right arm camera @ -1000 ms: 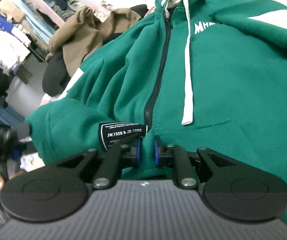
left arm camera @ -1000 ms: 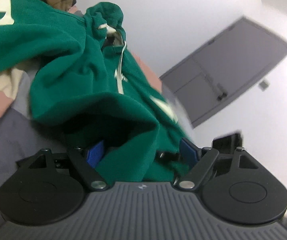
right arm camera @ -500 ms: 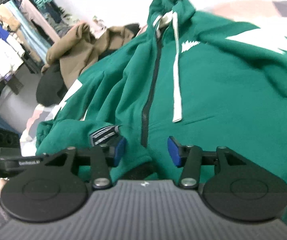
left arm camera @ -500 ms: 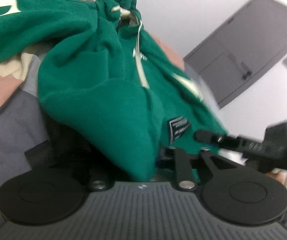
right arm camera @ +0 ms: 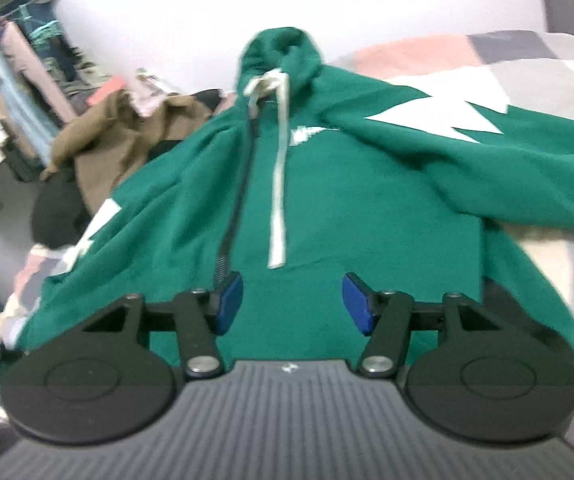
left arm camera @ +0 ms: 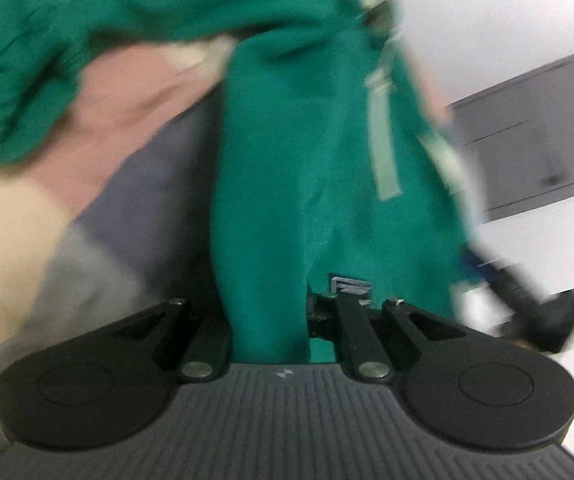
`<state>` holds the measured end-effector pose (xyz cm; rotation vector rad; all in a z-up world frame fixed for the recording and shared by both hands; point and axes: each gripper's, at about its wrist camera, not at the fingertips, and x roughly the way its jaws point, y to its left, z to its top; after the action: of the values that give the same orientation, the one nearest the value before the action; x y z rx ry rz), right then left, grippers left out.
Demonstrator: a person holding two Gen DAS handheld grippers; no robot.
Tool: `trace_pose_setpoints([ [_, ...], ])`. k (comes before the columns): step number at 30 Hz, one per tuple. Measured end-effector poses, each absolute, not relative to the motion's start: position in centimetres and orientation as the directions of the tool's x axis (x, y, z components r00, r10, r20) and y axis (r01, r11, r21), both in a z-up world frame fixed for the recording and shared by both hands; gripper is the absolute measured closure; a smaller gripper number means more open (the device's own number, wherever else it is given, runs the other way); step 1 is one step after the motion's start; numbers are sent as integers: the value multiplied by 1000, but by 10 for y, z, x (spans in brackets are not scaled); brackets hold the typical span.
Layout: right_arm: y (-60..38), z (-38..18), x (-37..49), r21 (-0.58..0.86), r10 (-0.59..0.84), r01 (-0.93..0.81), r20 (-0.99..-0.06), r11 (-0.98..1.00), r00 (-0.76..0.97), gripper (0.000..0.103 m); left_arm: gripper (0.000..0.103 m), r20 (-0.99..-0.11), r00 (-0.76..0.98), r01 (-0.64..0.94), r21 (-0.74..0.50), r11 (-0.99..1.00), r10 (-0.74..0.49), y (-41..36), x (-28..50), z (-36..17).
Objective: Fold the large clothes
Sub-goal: 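Open both tools and release the hoodie flat, front up, on the quilt, then grasp a sleeve cuff with the right tool and lift it across the hoodie body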
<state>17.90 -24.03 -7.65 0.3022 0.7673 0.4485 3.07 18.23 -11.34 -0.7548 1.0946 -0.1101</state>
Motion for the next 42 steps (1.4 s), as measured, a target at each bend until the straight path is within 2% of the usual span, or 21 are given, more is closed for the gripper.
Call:
trace_pose_setpoints([
  [3, -253, -78, 182, 437, 470, -227, -600, 870, 647, 44, 91, -841, 411, -305, -491, 816, -353, 170, 40, -125],
  [6, -270, -77, 184, 463, 457, -182, -597, 868, 659, 44, 91, -861, 410, -301, -440, 846, -301, 160, 48, -122],
  [8, -284, -75, 186, 480, 448, -155, -589, 863, 672, 44, 85, -865, 422, -286, -412, 865, -273, 156, 45, -115],
  [9, -290, -74, 187, 485, 442, -143, -587, 863, 678, 44, 73, -871, 422, -287, -391, 874, -250, 156, 42, -112],
  [10, -298, -73, 190, 489, 434, -128, -586, 863, 684, 44, 51, -879, 424, -298, -363, 883, -218, 156, 37, -108],
  [12, -311, -71, 195, 500, 419, -100, -583, 860, 696, 44, 31, -885, 440, -311, -307, 899, -150, 156, 31, -94],
  [15, -338, -72, 205, 522, 375, -27, -575, 853, 727, 30, 30, -849, 518, -279, -285, 917, -105, 159, 9, -68],
  [16, -347, -73, 208, 532, 364, -4, -573, 847, 734, 28, 27, -833, 548, -274, -269, 923, -80, 162, 2, -59],
  [18, -366, -77, 215, 545, 349, 31, -578, 838, 738, 27, 23, -790, 611, -258, -264, 929, -55, 158, -2, -44],
  [23, -411, -98, 225, 523, 292, 96, -608, 847, 738, 24, 23, -735, 676, -203, -260, 944, -57, 130, 27, -34],
  [27, -444, -140, 229, 633, 348, 205, -633, 746, 692, 22, 23, -713, 690, -163, -320, 933, -124, 97, 66, -47],
  [30, -459, -175, 237, 745, 445, 248, -594, 619, 670, 22, 23, -706, 693, -160, -350, 923, -148, 74, 93, -70],
  [32, -465, -191, 244, 812, 482, 236, -522, 534, 704, 21, 23, -703, 687, -168, -402, 900, -185, 64, 108, -89],
  [35, -475, -197, 257, 866, 452, 183, -410, 465, 793, 22, 23, -698, 684, -182, -443, 878, -211, 58, 123, -113],
  [37, -479, -197, 270, 866, 411, 155, -375, 476, 831, 23, 23, -691, 691, -177, -446, 877, -212, 58, 125, -123],
  [38, -480, -196, 279, 856, 379, 144, -363, 497, 851, 25, 23, -688, 697, -182, -443, 878, -202, 58, 127, -127],
  [41, -486, -190, 305, 809, 271, 157, -363, 567, 891, 52, 23, -673, 715, -184, -442, 878, -189, 60, 135, -135],
  [42, -490, -188, 315, 791, 241, 172, -374, 587, 896, 71, 23, -664, 724, -182, -446, 876, -187, 61, 136, -136],
])
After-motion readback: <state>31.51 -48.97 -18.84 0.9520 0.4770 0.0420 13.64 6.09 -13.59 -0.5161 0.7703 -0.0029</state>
